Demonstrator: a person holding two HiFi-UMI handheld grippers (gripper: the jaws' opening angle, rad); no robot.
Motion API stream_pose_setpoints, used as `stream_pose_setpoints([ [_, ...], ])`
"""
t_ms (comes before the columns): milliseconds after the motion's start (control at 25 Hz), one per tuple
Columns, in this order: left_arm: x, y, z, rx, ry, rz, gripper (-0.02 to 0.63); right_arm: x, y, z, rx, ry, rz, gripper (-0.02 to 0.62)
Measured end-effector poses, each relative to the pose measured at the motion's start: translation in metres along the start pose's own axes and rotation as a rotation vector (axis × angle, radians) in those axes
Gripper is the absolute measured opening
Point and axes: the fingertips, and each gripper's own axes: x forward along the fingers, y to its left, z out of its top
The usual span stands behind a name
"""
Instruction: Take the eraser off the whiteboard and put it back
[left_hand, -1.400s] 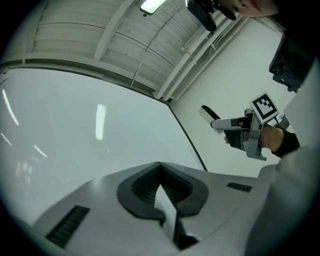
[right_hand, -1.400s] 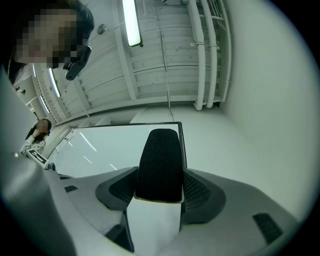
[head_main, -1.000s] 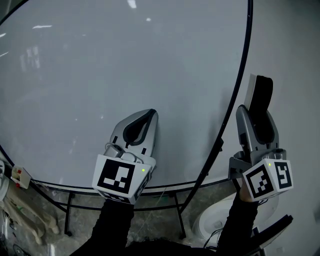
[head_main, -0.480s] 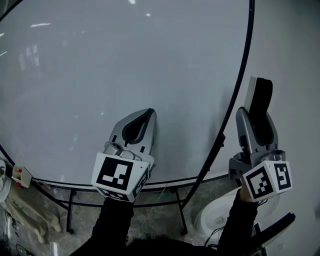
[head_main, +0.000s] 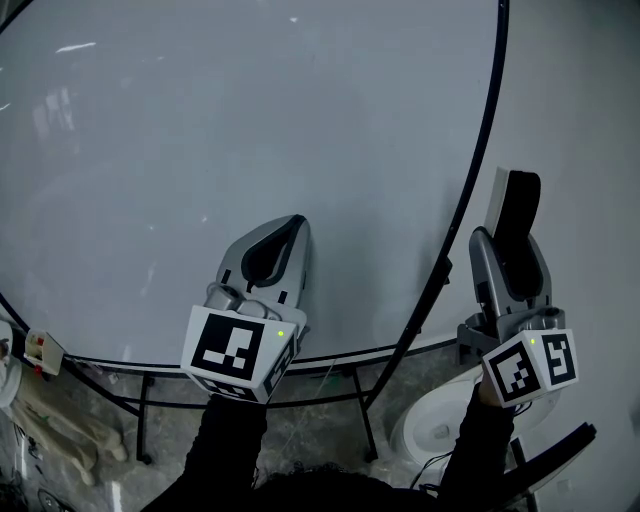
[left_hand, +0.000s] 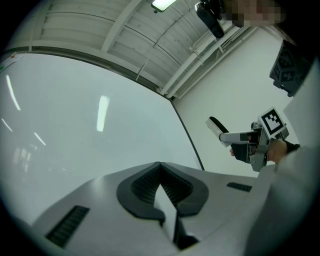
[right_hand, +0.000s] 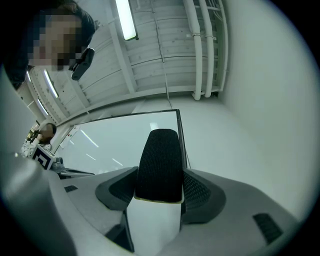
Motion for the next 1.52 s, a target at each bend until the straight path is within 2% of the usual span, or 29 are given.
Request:
stream_pose_setpoints([
  [320, 0.002, 0.003, -0.006, 0.006, 0.002, 0.005, 0.005, -0.01, 0.002, -0.032, -0.017, 0.028, 0.026, 0.276],
  [840, 0.008, 0.0, -0.022, 0.006, 0.029, -0.003, 0.005, -0.041, 0.005, -0.138, 0.071, 0.172, 0.036, 0.276],
  [1200, 0.001, -0.001, -0.027, 0.005, 0.019, -0.003, 0.005, -0.067, 0.002, -0.197, 0.111, 0.254, 0.024, 0.276],
  [1520, -0.009, -0.011, -0.058, 0.0, 0.066, -0.02, 0.005, -0.083, -0.006, -0.246, 0.151, 0.339, -0.001, 0.276],
])
